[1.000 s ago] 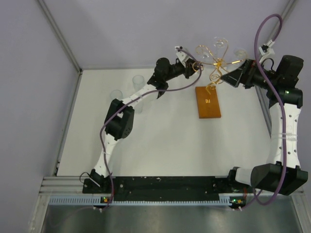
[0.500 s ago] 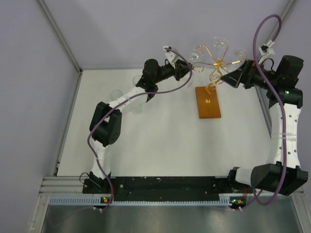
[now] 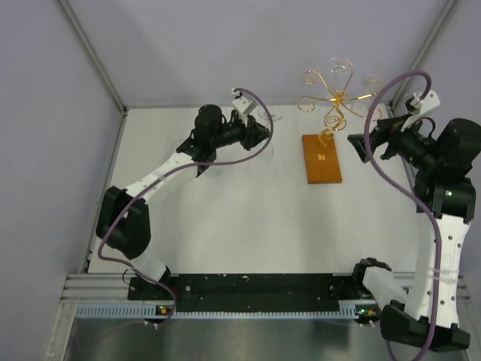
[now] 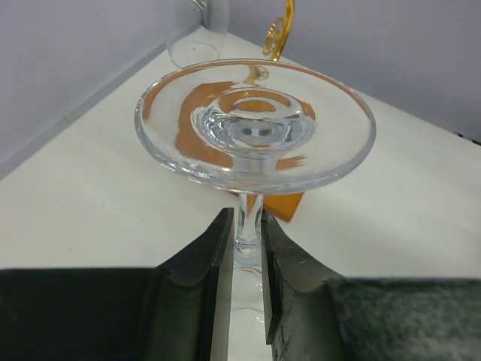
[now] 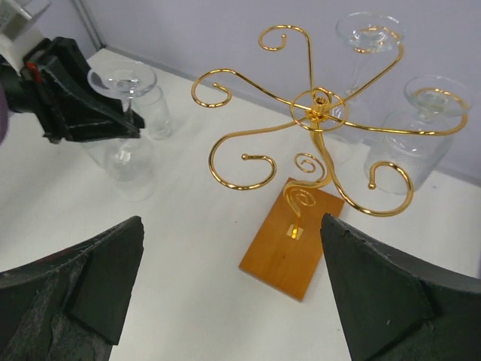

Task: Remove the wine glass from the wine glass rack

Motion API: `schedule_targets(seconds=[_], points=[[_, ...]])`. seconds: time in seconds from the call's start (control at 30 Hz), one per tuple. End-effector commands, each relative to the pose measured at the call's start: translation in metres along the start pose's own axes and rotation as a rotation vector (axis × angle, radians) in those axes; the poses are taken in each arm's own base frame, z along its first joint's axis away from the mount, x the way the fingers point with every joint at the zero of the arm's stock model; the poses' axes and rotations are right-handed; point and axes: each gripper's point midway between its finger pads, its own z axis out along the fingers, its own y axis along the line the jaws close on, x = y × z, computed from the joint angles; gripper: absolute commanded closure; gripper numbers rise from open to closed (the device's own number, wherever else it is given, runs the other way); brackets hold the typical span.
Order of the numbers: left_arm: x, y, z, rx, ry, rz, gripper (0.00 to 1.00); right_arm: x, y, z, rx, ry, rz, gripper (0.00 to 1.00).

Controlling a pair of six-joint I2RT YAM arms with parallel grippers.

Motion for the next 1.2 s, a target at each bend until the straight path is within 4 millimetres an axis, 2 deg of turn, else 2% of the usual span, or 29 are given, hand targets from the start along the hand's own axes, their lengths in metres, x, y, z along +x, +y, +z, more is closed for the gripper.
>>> schedule_targets(seconds=[0.0, 0.1, 0.2, 0.23, 0.33, 0.37, 0.43, 0.5, 0.67, 0.77, 0.87, 0.93, 1.03, 1.17], points=[[-0.028, -0.03, -0.047, 0.009, -0.039, 0.041, 1.0, -0.002, -0.003, -0.013, 0.075, -0.032, -0.265, 0.01], [-0.016, -0.037, -0.071, -0.006, -0.013, -0.037, 1.0, -0.003, 0.014, -0.017, 0.054, -0.05, -0.377, 0.01], [-0.006, -0.046, -0.1, -0.028, -0.002, -0.167, 1.0, 0.003, 0.04, -0.011, 0.009, -0.052, -0.535, 0.01], [-0.002, -0.05, -0.11, -0.037, 0.002, -0.218, 1.0, 0.005, 0.053, -0.008, -0.034, -0.056, -0.566, 0.01], [0.018, -0.063, -0.14, -0.057, 0.006, -0.318, 1.0, 0.02, 0.073, 0.0, -0.125, -0.047, -0.615, 0.01], [0.026, -0.063, -0.149, -0.083, 0.006, -0.38, 1.0, 0.025, 0.079, 0.002, -0.151, -0.035, -0.648, 0.01], [0.031, -0.066, -0.173, -0.125, -0.011, -0.424, 1.0, 0.036, 0.1, 0.01, -0.242, -0.029, -0.75, 0.01], [0.045, -0.059, -0.193, -0.2, 0.001, -0.474, 1.0, 0.052, 0.122, 0.02, -0.339, -0.028, -0.872, 0.01], [0.091, -0.046, -0.233, -0.391, 0.038, -0.651, 1.0, 0.085, 0.181, 0.046, -0.52, -0.126, -1.059, 0.01], [0.116, -0.05, -0.246, -0.423, 0.073, -0.798, 1.0, 0.109, 0.22, 0.055, -0.616, -0.229, -1.162, 0.01], [0.131, -0.049, -0.256, -0.42, 0.092, -0.898, 1.0, 0.126, 0.26, 0.062, -0.712, -0.321, -1.184, 0.01], [0.136, -0.049, -0.261, -0.395, 0.069, -0.948, 1.0, 0.139, 0.277, 0.07, -0.781, -0.315, -1.174, 0.01], [0.142, -0.046, -0.267, -0.407, 0.047, -0.984, 1.0, 0.161, 0.293, 0.086, -0.839, -0.313, -1.172, 0.01], [0.145, -0.041, -0.269, -0.425, 0.04, -1.003, 1.0, 0.2, 0.308, 0.1, -0.922, -0.327, -1.238, 0.01]])
